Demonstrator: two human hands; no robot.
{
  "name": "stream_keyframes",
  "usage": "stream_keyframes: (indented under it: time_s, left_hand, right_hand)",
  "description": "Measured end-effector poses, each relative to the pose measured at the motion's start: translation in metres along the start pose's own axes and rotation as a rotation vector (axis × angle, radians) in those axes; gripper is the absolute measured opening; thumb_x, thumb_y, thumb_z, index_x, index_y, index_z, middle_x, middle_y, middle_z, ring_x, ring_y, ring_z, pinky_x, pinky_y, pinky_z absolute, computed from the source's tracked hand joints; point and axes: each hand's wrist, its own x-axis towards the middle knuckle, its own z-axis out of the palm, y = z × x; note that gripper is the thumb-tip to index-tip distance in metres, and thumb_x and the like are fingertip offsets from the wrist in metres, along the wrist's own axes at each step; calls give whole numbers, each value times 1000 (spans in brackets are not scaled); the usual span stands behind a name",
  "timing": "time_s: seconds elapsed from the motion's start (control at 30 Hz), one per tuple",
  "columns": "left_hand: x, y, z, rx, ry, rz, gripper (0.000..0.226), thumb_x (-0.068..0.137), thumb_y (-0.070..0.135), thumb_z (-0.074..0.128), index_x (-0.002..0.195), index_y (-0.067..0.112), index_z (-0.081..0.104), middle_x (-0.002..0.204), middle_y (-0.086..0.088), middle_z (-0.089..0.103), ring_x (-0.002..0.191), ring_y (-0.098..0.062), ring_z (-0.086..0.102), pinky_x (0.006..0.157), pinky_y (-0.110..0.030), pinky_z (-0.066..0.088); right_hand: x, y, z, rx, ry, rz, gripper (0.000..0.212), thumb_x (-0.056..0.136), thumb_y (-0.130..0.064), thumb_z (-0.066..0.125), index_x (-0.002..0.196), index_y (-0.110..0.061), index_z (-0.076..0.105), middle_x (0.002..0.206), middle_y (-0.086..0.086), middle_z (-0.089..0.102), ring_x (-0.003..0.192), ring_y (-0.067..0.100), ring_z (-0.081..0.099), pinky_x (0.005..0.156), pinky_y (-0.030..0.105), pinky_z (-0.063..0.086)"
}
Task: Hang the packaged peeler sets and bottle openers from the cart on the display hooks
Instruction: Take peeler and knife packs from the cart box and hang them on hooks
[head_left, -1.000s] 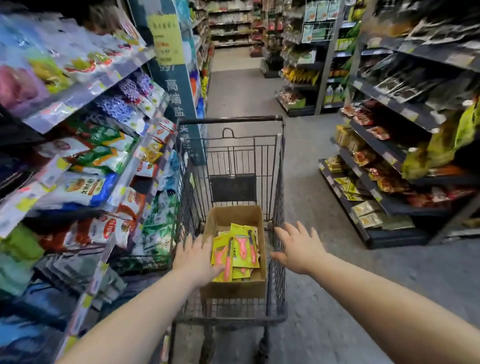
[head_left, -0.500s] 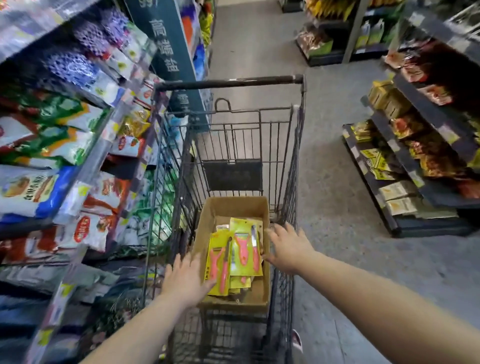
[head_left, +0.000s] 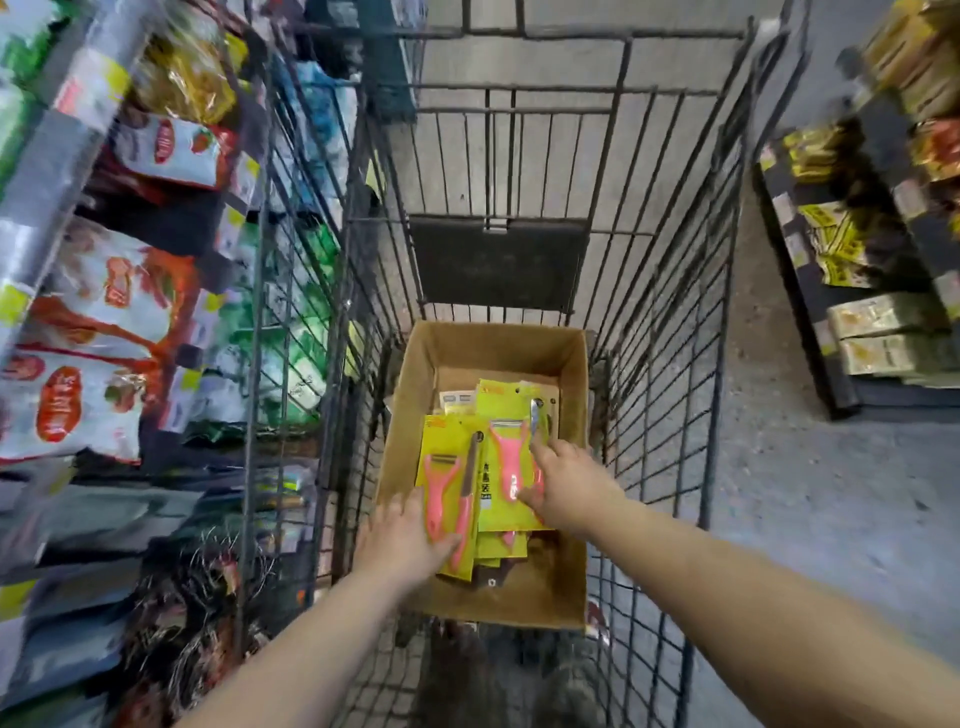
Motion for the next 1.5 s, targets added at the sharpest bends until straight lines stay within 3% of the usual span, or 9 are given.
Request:
stream_keyframes:
  time_s: [0.27,0.47,0.63,0.83,1.0,1.13,1.27,1.33,1.5]
  left_hand:
    - [65,-19,45,-303,-105,-94,84,82,51,61,146,9,26,149,-14,33,137,-28,33,109,-38,30]
    - [93,-19,70,-435,-113,-136,97,82,46,66,150,5,11,157,-16,13,143,-29,19,114,-36,21]
    - [102,-22,85,-464,-126,-90,100,76,49,70,151,14,14,157,-11,15,143,-29,21,116,-44,23]
    - [105,-23,86,-581,-47,-117,89,71,38,78,143,12,33,144,-11,37,133,-27,36,110,-44,33]
    - [102,-23,86,-674,-19,-151,68,74,24,78,132,15,44,137,-9,44,126,-27,41,102,-38,37]
    - [105,-19,86,-718,-69,-169,53,75,22,77,119,19,48,127,-11,51,114,-28,49,93,-38,45]
    - [106,-18,87,-784,-62,-219,81,70,22,81,137,16,35,136,-14,46,122,-32,46,99,-39,40]
    - [104,-17,88,-783,-60,-227,86,67,21,84,138,10,36,133,-15,50,122,-32,48,100,-39,41]
    - [91,-22,83,-857,-113,-199,39,68,21,83,94,14,55,92,-1,62,94,-24,58,72,-30,41]
  right_hand:
    - [78,7,52,378,-45,327,70,84,-43,62,138,-8,33,135,17,40,120,35,48,102,45,40]
    - [111,12,78,626,-7,442,68,85,-33,64,137,-4,31,138,18,42,122,32,48,101,41,41]
    - [127,12,92,745,-11,542,93,79,-36,71,145,-7,13,141,18,36,119,37,50,96,49,46]
    - [120,9,91,820,113,579,109,66,-39,82,147,-11,14,145,14,26,123,32,46,97,38,43]
    - [104,0,82,803,361,485,72,76,-32,74,134,-10,39,131,10,40,106,27,54,84,30,40]
    - [95,7,77,863,410,477,50,88,-20,60,132,-13,39,118,9,59,100,26,57,78,29,41]
    - [91,15,80,877,429,508,46,89,-20,56,132,-16,38,98,2,60,74,16,51,71,29,39]
    - [92,17,83,890,437,500,47,90,-18,53,134,-17,37,95,0,57,75,15,49,72,29,40]
    - [88,15,83,919,418,485,49,92,-14,49,138,-16,35,112,5,58,88,15,48,78,30,39]
